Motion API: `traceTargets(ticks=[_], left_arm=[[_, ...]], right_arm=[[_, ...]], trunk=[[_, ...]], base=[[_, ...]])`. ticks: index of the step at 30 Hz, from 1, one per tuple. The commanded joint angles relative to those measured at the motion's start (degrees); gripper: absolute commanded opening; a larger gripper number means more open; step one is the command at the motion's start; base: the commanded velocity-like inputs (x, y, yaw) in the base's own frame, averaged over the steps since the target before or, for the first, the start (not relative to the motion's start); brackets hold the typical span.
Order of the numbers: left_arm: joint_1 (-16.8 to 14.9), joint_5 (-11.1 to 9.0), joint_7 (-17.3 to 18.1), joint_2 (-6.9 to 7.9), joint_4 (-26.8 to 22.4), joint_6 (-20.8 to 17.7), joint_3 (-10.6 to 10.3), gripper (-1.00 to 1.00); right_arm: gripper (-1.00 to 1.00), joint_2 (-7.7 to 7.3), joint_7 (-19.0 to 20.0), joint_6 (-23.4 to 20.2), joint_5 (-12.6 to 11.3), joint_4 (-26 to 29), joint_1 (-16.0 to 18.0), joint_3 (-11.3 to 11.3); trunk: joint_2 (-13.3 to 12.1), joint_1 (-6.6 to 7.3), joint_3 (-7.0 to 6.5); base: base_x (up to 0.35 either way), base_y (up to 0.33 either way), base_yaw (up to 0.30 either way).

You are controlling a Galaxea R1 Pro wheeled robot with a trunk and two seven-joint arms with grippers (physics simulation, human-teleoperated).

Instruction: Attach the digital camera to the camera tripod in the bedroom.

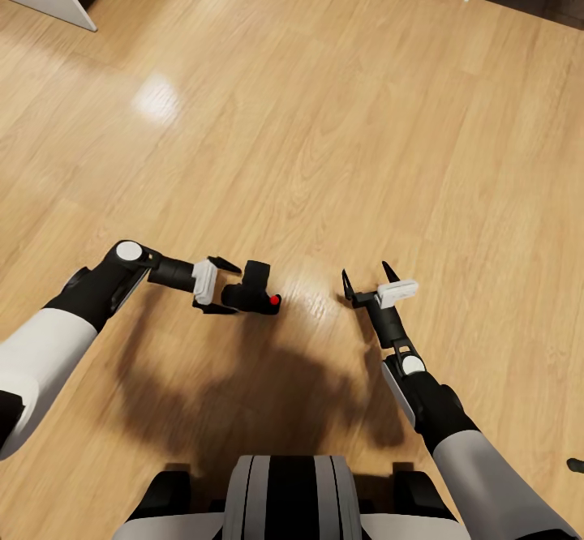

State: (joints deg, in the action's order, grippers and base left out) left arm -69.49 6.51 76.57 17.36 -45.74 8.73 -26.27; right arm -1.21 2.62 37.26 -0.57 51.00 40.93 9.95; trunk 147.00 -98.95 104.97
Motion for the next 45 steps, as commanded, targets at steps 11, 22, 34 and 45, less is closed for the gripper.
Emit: traceTargets(ticks=[11, 22, 34, 45], left_arm=[[0.02, 0.17, -0.19, 0.05, 0.11, 0.59, -1.2, 1.0], [0.05, 0.17, 0.49, 0.55, 0.11, 0.77, -1.31, 1.0], [0.2, 0.17, 0.75, 2.08, -0.11, 3.4, -1.32, 1.0], [0.47, 0.17, 0.72, 3.25, 0.04, 3.81, -1.16, 1.0]], right_arm=[[1.0, -0.05, 0.14, 0.1, -0.1, -0.02, 0.02, 0.07], [1.0, -0.03, 0.11, 0.13, -0.06, -0.02, 0.02, 0.07], [1.0, -0.03, 0.12, 0.1, -0.1, -0.1, 0.02, 0.07], [1.0, -0.03, 0.11, 0.09, -0.09, -0.15, 0.02, 0.07]], trunk=[[0.01, 0.01, 0.03], [0.01, 0.01, 0.03], [0.01, 0.01, 0.03], [0.01, 0.01, 0.03]], base=[[0.0, 0.0, 0.0], [0.0, 0.0, 0.0], [0.0, 0.0, 0.0], [0.0, 0.0, 0.0]])
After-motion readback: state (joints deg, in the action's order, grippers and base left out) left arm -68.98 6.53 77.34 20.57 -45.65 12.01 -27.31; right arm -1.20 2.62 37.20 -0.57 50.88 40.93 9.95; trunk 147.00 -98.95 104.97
